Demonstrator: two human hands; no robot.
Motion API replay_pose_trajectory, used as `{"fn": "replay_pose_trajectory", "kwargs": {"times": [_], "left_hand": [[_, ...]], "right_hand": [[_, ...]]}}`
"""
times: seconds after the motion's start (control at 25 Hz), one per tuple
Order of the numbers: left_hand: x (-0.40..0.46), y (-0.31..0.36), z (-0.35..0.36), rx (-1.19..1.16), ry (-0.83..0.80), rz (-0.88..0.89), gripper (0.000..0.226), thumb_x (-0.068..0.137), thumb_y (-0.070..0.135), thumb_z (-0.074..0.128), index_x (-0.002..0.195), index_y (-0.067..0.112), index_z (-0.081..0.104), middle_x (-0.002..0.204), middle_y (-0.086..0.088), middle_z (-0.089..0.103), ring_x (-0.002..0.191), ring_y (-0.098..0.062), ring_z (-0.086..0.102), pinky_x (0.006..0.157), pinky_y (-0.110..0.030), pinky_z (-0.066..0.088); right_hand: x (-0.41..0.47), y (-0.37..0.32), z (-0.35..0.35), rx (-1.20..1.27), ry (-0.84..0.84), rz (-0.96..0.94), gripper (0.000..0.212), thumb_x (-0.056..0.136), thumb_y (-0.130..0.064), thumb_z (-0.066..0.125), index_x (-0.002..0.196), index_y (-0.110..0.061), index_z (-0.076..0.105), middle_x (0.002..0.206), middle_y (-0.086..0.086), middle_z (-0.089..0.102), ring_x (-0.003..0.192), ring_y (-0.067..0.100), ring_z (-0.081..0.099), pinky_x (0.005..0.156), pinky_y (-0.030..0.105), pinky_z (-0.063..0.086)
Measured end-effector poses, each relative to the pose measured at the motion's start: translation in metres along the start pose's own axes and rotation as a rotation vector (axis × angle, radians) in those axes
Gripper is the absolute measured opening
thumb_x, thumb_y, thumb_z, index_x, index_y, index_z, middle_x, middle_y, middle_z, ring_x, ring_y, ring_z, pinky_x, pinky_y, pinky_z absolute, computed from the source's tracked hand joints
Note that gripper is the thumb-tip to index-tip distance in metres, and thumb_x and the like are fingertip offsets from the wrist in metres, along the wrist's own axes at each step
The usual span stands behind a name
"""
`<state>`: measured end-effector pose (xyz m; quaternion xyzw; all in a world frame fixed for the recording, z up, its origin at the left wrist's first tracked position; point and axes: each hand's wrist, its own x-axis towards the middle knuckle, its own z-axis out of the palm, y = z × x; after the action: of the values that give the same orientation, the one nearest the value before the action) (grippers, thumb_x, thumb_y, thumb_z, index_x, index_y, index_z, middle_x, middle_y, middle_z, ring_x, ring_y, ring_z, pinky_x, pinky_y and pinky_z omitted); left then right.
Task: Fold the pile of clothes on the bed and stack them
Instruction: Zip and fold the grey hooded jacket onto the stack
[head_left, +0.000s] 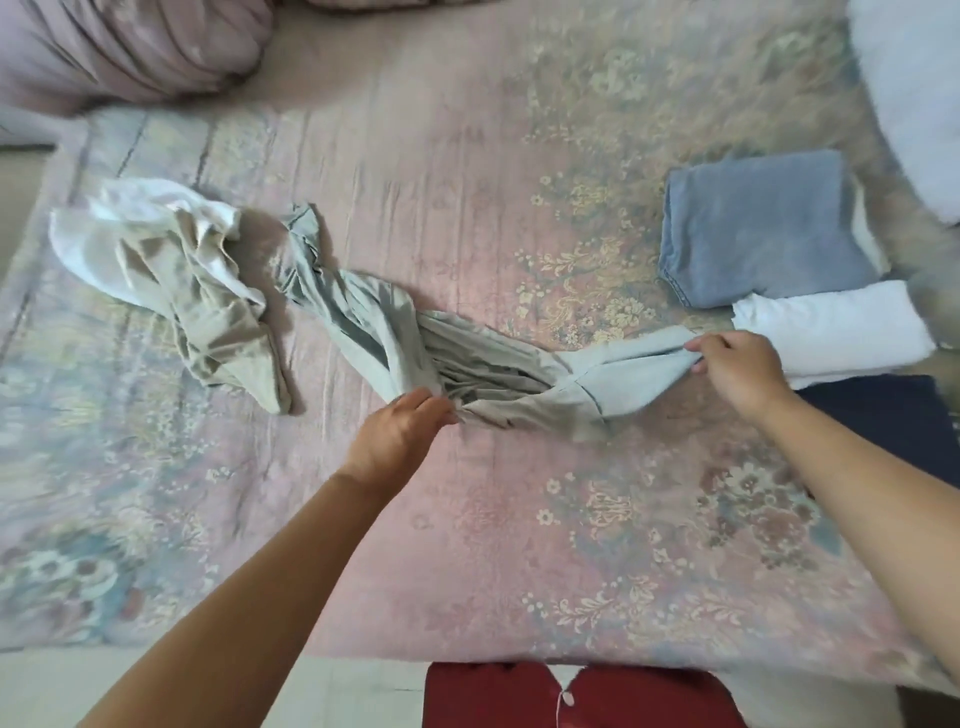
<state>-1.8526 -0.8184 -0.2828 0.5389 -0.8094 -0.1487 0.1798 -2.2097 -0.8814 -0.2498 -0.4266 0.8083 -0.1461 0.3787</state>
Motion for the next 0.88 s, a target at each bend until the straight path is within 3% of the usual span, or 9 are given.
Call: {"fn": "replay_pose_trajectory", "kwargs": {"times": [0.12,0.24,0.4,0.6,0.72,0.8,0.88], "left_hand": [[0.036,0.016,-0.071,-0.067,0.088,-0.009,0.034,0.088,0.031,0.050,0.085,0.004,0.070,0.073,-0.008,0.064,0.064,-0.023,0.061,0.053,-0.033,0.051],[0.074,0.042,-0.154,-0.111,0.204,-0.028,0.033,0.089,0.030,0.052,0.087,0.002,0.071,0.077,-0.009,0.066,0.070,-0.019,0.059,0.067,-0.029,0.048],[0.112,0.092,-0.263,-0.099,0.356,-0.015,0.018,0.088,0.017,0.061,0.088,0.001,0.070,0.080,-0.009,0.065,0.074,-0.015,0.056,0.072,-0.017,0.040],[0.139,0.175,-0.399,-0.033,0.613,0.032,0.015,0.091,0.013,0.062,0.094,0.001,0.070,0.088,-0.009,0.068,0.082,-0.018,0.059,0.074,-0.001,0.033],[0.147,0.210,-0.464,-0.046,0.740,-0.021,0.015,0.093,0.017,0.061,0.097,0.006,0.070,0.088,-0.004,0.067,0.081,-0.016,0.057,0.069,-0.002,0.033],[0.151,0.232,-0.506,-0.096,0.814,-0.057,0.013,0.093,0.020,0.060,0.092,0.010,0.068,0.077,0.003,0.062,0.069,-0.010,0.051,0.061,-0.002,0.032],[0.152,0.251,-0.537,-0.155,0.885,-0.092,0.011,0.094,0.023,0.059,0.089,0.015,0.066,0.069,0.011,0.055,0.062,-0.001,0.046,0.056,-0.004,0.034]], "right_hand": [[-0.019,-0.039,-0.029,0.129,0.029,-0.056,0.029,0.091,-0.018,0.042,0.097,-0.012,0.070,0.069,-0.002,0.063,0.079,0.026,0.058,0.067,0.027,0.043],[-0.039,-0.094,-0.082,0.202,0.036,-0.136,0.026,0.091,-0.017,0.045,0.090,-0.012,0.071,0.067,0.005,0.065,0.073,0.026,0.061,0.071,0.035,0.050],[-0.070,-0.176,-0.157,0.253,-0.038,-0.260,0.025,0.093,-0.011,0.043,0.095,-0.003,0.067,0.066,0.015,0.062,0.059,0.018,0.056,0.054,0.024,0.043],[-0.121,-0.255,-0.249,0.218,-0.023,-0.521,0.025,0.090,-0.008,0.055,0.097,0.014,0.063,0.067,0.012,0.054,0.054,0.015,0.056,0.052,0.022,0.049],[-0.150,-0.281,-0.293,-0.017,-0.016,-0.755,0.026,0.086,-0.029,0.067,0.080,-0.005,0.066,0.076,0.007,0.054,0.067,0.016,0.050,0.064,0.028,0.042],[-0.166,-0.297,-0.325,-0.153,0.086,-0.849,0.027,0.077,-0.040,0.075,0.091,-0.021,0.061,0.097,0.006,0.048,0.084,0.016,0.050,0.079,0.028,0.041],[-0.176,-0.311,-0.354,-0.209,0.186,-0.927,0.044,0.073,-0.041,0.078,0.108,-0.023,0.060,0.108,0.007,0.044,0.097,0.017,0.051,0.086,0.025,0.039]]}}
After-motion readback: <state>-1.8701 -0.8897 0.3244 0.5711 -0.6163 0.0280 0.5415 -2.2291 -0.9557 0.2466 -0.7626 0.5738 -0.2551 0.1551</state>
